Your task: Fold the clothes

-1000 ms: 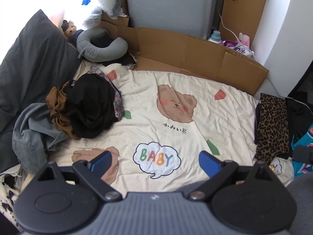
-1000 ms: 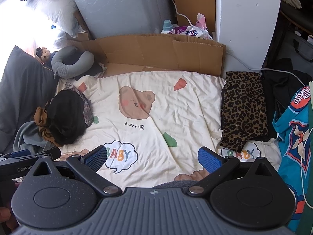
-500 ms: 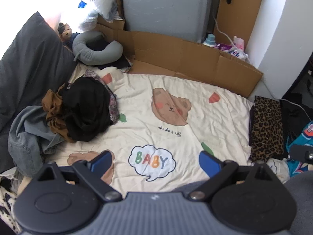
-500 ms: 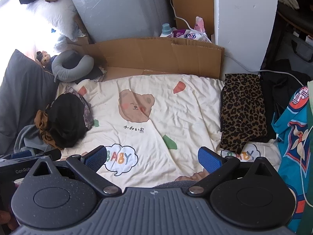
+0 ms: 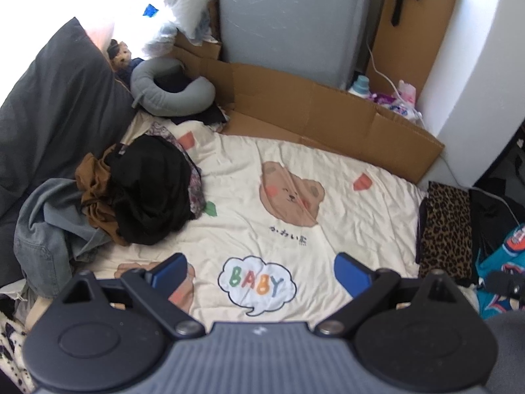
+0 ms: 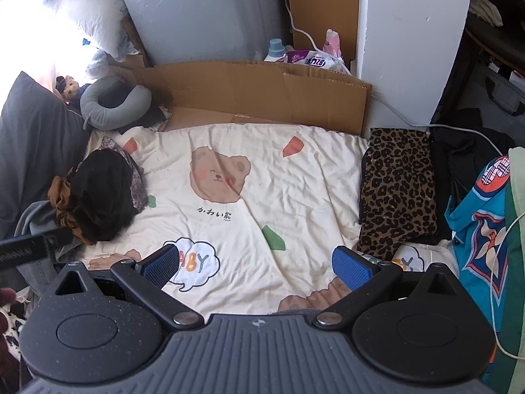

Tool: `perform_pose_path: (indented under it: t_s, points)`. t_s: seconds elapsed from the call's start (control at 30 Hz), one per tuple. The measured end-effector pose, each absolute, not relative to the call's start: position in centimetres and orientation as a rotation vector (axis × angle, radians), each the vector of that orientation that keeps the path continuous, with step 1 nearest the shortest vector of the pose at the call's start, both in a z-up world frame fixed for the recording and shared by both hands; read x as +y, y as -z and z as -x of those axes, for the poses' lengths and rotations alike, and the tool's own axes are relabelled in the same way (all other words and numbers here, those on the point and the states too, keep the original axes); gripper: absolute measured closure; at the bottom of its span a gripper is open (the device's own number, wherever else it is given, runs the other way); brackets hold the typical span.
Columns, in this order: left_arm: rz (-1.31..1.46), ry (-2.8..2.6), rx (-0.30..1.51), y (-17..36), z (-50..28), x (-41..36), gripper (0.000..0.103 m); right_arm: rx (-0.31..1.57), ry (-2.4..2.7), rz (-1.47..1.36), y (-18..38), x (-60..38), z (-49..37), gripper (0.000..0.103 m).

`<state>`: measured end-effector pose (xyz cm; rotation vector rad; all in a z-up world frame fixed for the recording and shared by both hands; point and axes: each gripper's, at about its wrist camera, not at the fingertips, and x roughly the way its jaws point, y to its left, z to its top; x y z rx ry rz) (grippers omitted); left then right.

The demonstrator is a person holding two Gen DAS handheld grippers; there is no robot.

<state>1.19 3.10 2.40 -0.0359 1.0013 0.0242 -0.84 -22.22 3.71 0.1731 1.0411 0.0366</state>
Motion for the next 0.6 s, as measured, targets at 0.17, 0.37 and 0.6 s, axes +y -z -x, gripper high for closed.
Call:
perform_pose_path:
  t_s: [0.17,0.37,0.6]
  points:
    - [0.040,-0.030,0.983,-3.2,-1.4,4.6,0.005,1.035,-0.036,-0.172,-4.2,-22.1,0.7,0.001]
    - [0.032,-0.032,0.973,-3.6,-1.5,6.3,0.005,1.018,-0.042,-0.168,-4.9,-21.7,0.8,0.001]
    - [0.038,-0.043,0.965,-3.4,-1.8,9.3,0.005,0.998,-0.033,-0.175,-5.3,-21.5,0.8,0.001]
